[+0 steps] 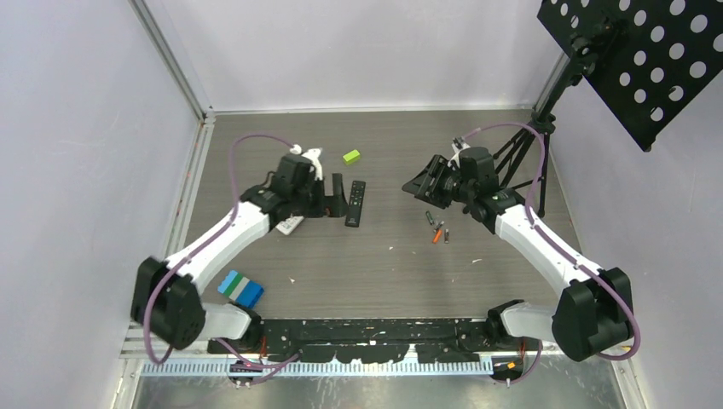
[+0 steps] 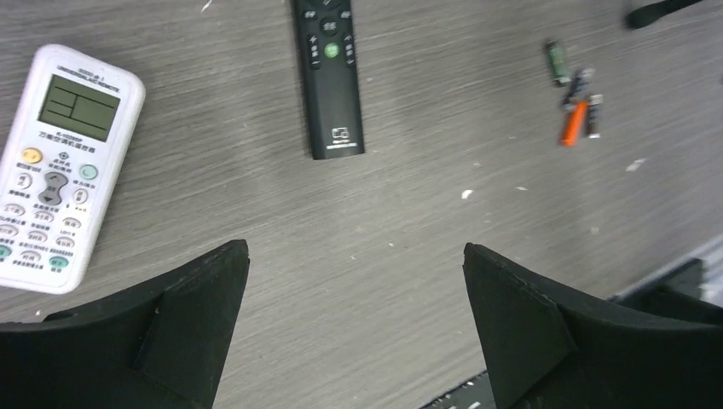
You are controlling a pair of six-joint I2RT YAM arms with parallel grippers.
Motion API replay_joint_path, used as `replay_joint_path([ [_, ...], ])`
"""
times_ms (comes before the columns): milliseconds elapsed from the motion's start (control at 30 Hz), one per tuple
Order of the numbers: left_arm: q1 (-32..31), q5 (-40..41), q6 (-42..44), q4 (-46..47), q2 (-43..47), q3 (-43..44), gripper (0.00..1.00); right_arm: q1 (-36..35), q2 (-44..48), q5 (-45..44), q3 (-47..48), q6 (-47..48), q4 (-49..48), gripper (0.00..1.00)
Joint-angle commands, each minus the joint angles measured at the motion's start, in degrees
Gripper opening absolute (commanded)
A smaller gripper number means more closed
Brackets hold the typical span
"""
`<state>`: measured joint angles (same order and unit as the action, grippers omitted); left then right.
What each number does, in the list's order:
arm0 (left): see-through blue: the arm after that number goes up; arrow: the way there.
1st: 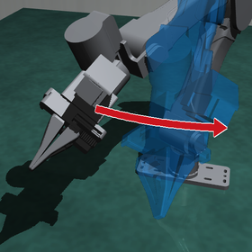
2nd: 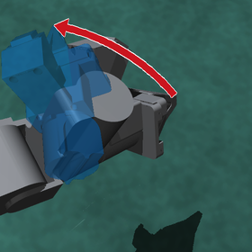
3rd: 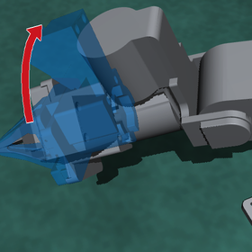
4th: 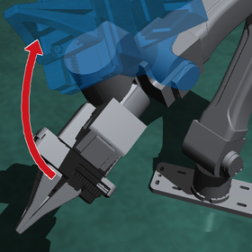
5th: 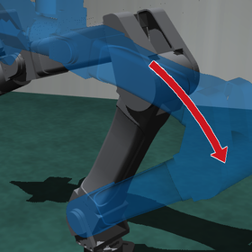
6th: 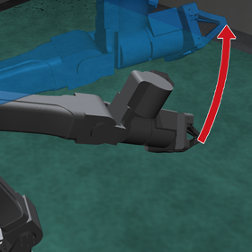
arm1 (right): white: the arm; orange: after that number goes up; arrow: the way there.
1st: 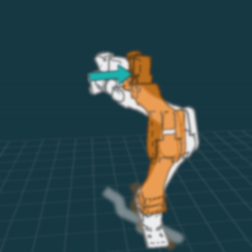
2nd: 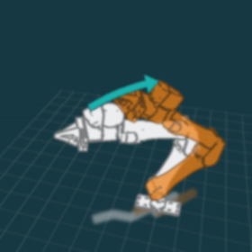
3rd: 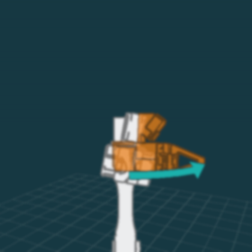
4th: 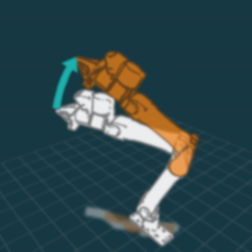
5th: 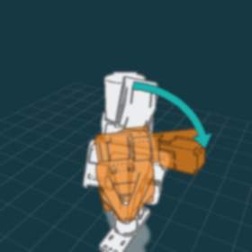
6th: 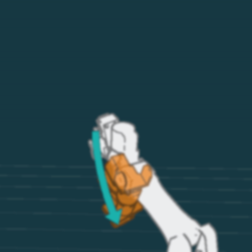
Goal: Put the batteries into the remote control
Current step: Pick up the remote control from the center of the board.
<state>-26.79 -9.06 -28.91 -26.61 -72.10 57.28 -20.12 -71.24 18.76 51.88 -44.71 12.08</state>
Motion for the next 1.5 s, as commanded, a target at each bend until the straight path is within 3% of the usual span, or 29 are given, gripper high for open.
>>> replay_joint_path([
  [0,-3.63,10.93,2.28,6.16,-7.47,3.62,1.00,-0.66,0.15,-3.21,-1.28,-1.84,-1.54,0.54],
  [100,-5.58,15.10,1.45,10.30,-15.13,4.98,0.99,-0.71,-0.31,-4.32,-1.57,-1.89,-0.12,0.54],
  [400,-9.05,15.21,3.16,9.93,-36.40,18.25,0.95,-0.71,0.47,-7.97,-3.70,-1.45,4.06,0.53],
  [733,-10.84,21.76,5.41,7.71,-42.76,21.68,0.81,-0.67,1.87,-8.40,-6.54,-1.99,4.53,0.53],
  [1033,-10.92,22.80,5.22,4.73,-45.12,23.00,0.59,-0.71,0.20,-7.22,-6.26,-1.90,4.94,0.53],
  [1167,-10.97,19.44,5.61,4.75,-44.76,23.11,0.35,-0.71,-0.48,-5.22,-6.37,-1.84,4.28,0.53],
  [1267,-10.93,13.80,5.53,5.51,-42.73,22.70,0.21,-0.71,-1.27,2.01,-8.31,-1.54,-1.53,0.53],
  [1467,-9.81,-2.27,4.06,7.92,-35.96,21.18,0.13,-1.00,-3.88,12.40,-15.83,-11.19,-25.00,0.59],
])
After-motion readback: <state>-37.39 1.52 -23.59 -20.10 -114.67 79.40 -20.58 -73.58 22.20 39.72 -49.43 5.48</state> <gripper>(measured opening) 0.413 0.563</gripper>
